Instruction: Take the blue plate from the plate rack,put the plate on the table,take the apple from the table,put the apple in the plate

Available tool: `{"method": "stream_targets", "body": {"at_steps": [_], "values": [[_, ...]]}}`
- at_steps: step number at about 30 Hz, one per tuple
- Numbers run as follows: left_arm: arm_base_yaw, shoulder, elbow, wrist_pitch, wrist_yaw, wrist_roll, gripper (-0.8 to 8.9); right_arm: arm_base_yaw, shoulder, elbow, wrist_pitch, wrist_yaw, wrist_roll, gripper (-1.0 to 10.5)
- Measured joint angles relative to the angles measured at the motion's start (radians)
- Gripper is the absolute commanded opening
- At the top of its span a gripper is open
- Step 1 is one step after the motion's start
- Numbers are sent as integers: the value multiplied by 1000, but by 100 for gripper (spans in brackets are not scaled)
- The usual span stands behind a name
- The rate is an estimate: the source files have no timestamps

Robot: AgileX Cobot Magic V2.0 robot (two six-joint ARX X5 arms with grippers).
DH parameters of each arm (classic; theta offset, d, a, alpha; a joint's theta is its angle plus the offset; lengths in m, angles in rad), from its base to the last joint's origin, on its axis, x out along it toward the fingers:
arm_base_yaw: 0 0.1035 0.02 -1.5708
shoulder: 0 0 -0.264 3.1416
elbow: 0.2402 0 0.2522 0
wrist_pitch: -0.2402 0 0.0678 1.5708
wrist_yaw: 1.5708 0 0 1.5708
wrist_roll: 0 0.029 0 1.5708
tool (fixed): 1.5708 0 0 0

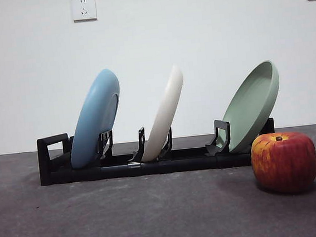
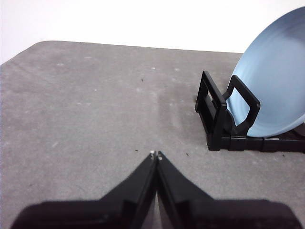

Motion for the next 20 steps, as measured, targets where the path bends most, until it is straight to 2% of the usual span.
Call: {"method": "stream_targets", "body": {"at_steps": [4,10,14,20], "values": [[0,0,0,24,8,0,-2,0,0,0,0,0,80,-1],[0,0,8,-2,63,-26,-7,0,7,23,-59,0,138,-10],[0,16,57,-41,68,-81,-7,0,61,85,-90,-1,156,-10],[0,108,206,-49,133,-136,-7,0,200,266,-121,-1,164,-10]]}}
